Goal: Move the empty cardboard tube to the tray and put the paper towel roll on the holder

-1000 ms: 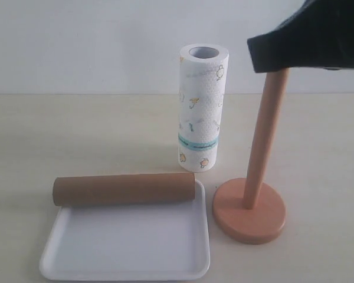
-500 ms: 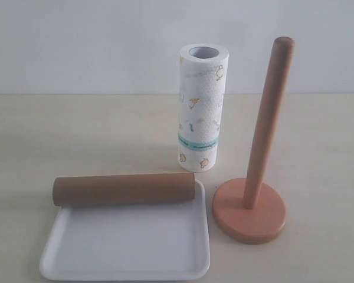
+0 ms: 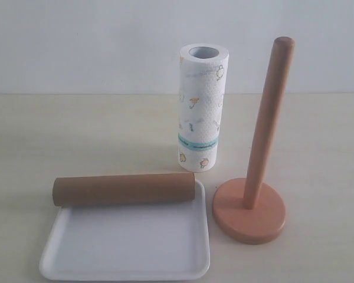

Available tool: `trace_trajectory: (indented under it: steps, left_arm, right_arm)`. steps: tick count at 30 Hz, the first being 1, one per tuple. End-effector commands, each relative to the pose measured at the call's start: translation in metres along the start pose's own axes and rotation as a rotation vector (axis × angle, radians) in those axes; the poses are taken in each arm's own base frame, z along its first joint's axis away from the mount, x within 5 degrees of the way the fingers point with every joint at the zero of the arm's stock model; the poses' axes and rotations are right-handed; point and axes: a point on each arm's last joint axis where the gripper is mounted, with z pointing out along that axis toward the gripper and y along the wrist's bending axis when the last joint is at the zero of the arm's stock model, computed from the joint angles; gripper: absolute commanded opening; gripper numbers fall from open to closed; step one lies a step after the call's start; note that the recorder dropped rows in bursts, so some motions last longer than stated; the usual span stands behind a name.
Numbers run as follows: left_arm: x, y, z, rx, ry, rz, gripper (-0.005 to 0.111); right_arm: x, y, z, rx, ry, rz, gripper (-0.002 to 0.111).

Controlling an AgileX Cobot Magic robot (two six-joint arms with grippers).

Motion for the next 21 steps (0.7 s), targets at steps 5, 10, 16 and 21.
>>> trace_trajectory:
  steps: [5,10,16,21]
  left_arm:
    - [0.001,0.0,0.0,-0.003,0.0,0.002,0.004]
    - [0.001,0.0,0.0,-0.003,0.0,0.002,0.004]
    - [0.001,0.0,0.0,-0.003,0.0,0.002,0.004]
    - [0.001,0.0,0.0,-0.003,0.0,0.002,0.004]
  right_arm:
    - [0.019,0.0,-0.018,-0.065,-0.172,-0.04,0.0]
    - [0.021,-0.001,-0.022,-0.059,-0.2,-0.02,0.0]
    - [0.021,-0.001,-0.022,-0.065,-0.202,-0.013,0.0]
    - [0.021,-0.001,-0.022,-0.078,-0.201,0.105,0.0]
